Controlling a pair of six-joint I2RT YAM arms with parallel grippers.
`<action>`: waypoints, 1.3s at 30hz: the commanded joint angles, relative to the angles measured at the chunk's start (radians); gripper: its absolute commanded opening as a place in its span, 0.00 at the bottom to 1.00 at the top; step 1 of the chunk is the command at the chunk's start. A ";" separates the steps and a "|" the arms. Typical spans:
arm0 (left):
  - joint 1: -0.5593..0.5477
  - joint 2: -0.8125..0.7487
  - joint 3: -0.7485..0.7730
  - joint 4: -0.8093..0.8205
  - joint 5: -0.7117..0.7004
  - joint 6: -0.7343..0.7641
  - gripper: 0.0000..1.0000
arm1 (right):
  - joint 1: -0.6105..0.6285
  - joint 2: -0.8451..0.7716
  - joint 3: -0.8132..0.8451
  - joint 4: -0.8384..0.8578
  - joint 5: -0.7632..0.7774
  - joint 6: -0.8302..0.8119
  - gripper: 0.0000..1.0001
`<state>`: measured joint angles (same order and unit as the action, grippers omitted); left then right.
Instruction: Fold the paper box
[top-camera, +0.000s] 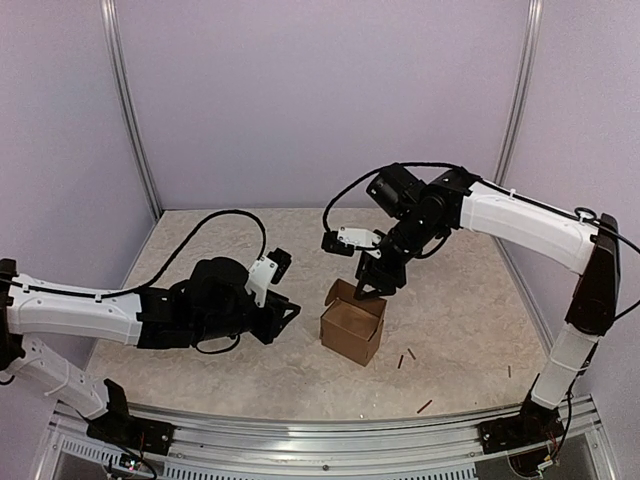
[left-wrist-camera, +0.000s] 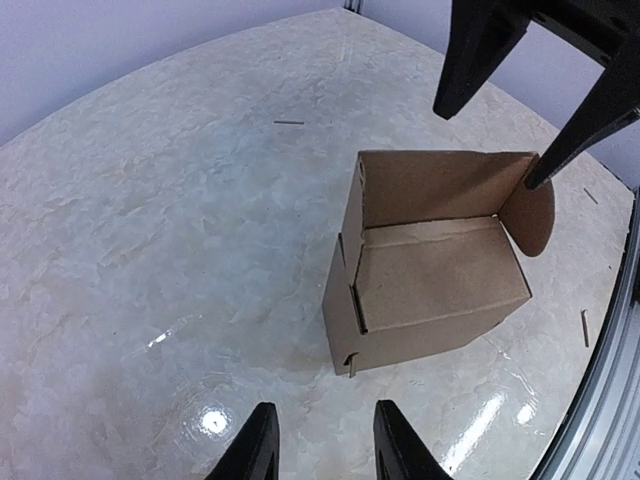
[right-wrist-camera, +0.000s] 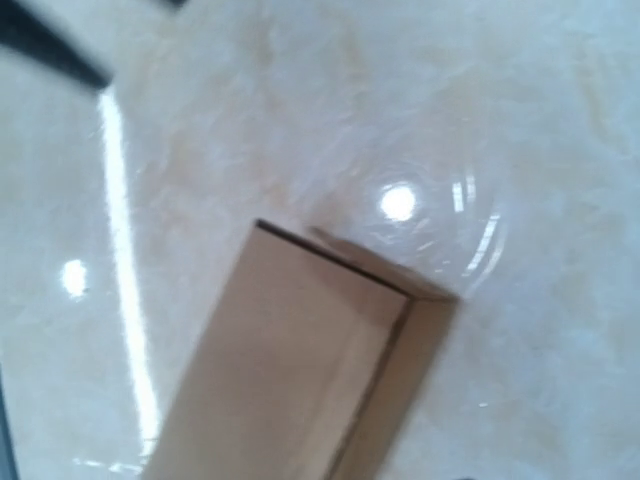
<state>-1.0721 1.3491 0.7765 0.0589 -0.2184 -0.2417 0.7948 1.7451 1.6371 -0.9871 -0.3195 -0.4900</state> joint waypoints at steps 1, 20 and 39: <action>0.010 -0.052 -0.048 -0.035 -0.058 -0.024 0.33 | 0.020 0.005 0.012 -0.041 0.040 0.022 0.47; 0.014 -0.055 -0.060 -0.016 -0.079 0.001 0.33 | 0.043 0.042 -0.010 -0.059 0.167 0.006 0.21; 0.098 -0.029 -0.164 0.208 0.073 0.034 0.33 | 0.055 0.030 0.008 -0.028 0.248 -0.209 0.00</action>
<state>-1.0039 1.3056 0.6380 0.1589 -0.2314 -0.2390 0.8314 1.7805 1.6375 -1.0199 -0.0944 -0.6151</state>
